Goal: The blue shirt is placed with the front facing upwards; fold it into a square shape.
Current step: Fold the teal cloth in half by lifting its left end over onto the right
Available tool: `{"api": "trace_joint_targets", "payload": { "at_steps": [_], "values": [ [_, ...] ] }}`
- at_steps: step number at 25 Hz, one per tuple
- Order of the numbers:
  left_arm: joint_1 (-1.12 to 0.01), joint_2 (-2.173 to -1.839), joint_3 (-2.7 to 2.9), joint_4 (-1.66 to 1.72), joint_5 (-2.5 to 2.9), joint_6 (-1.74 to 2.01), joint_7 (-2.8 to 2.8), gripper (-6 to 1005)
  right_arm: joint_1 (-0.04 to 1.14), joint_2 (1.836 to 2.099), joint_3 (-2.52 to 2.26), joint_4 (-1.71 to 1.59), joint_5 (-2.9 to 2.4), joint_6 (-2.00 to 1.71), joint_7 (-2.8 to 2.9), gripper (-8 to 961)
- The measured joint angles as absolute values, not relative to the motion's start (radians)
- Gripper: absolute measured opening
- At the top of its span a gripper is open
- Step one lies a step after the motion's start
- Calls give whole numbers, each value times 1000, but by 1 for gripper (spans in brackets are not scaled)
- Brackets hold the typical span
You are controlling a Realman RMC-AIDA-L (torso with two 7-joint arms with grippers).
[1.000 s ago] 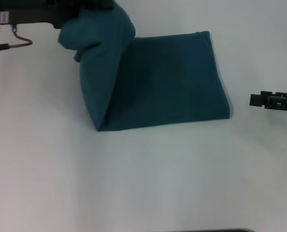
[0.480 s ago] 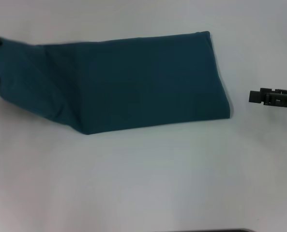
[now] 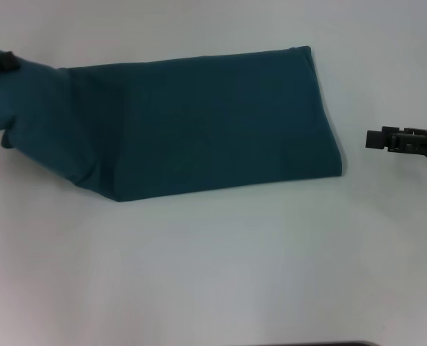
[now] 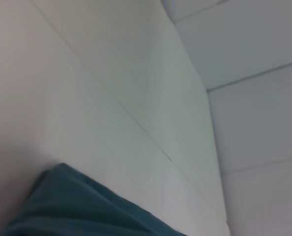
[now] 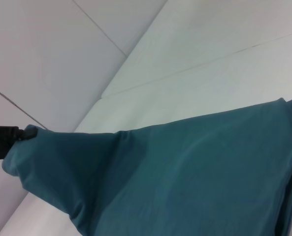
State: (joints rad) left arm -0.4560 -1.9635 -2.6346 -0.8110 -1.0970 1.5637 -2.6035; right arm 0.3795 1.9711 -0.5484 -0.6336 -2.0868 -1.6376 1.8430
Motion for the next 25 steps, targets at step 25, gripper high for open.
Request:
{"api": "trace_joint_targets", "payload": {
  "at_steps": [25],
  "values": [
    [-762, -2131, -2349, -820, -1141, 1462, -2610, 103, 370, 1971, -552, -633, -2114, -1641, 1845, 915]
  ]
}}
